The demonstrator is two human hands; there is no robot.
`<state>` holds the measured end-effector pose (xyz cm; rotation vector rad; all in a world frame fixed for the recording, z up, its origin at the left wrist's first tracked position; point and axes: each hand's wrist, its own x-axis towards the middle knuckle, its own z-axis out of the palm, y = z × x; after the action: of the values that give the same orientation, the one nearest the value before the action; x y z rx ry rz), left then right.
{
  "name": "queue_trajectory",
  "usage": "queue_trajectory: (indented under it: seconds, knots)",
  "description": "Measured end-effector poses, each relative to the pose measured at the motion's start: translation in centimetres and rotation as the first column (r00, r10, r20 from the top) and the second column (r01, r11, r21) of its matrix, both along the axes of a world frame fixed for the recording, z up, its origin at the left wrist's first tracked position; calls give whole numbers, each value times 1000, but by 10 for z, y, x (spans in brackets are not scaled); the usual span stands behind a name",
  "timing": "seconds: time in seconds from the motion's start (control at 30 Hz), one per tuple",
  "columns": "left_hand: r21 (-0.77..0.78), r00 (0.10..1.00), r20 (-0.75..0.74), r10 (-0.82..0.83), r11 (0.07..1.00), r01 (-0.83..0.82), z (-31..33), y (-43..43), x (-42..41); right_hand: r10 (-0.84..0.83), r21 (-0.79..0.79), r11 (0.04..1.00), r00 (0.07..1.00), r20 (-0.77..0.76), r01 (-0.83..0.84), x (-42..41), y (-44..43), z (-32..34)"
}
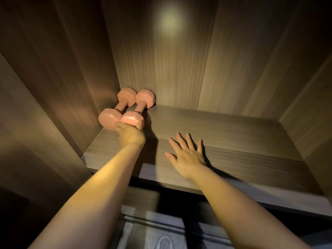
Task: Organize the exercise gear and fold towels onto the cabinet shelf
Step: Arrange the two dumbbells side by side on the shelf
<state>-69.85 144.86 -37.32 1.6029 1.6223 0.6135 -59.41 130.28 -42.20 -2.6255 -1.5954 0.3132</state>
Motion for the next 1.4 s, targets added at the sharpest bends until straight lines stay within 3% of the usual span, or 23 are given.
queue_trajectory:
  seconds: [0.13,0.27,0.37,0.53,0.83,1.17,1.3,1.4]
  knots:
    - [179,973,-203,-112,972,149,6,-30,-35,-97,55,993,993,-65,100,-6,-15,11]
    - [227,825,-477,-302,865,448,17,-90,-67,-109,68,992,994,32,107,-23,-63,37]
    - [266,738,-588,-331,782,563,26,-140,-86,-120,76,991,983,136,111,-43,-114,56]
    - [379,670,-671,-318,630,678,39,-233,-119,-170,109,983,964,205,150,-84,-208,75]
    - [418,603,-725,-333,485,769,48,-340,-154,-207,237,962,930,302,137,-114,-323,91]
    - [285,510,-736,-445,480,830,28,-317,-88,-189,167,973,966,179,160,-55,-297,68]
    - [124,383,-756,-530,458,880,46,-304,-57,-196,-4,980,978,67,197,-30,-289,77]
    - [1,251,-740,-624,373,928,87,-306,-46,-165,-126,979,986,-3,163,-23,-296,115]
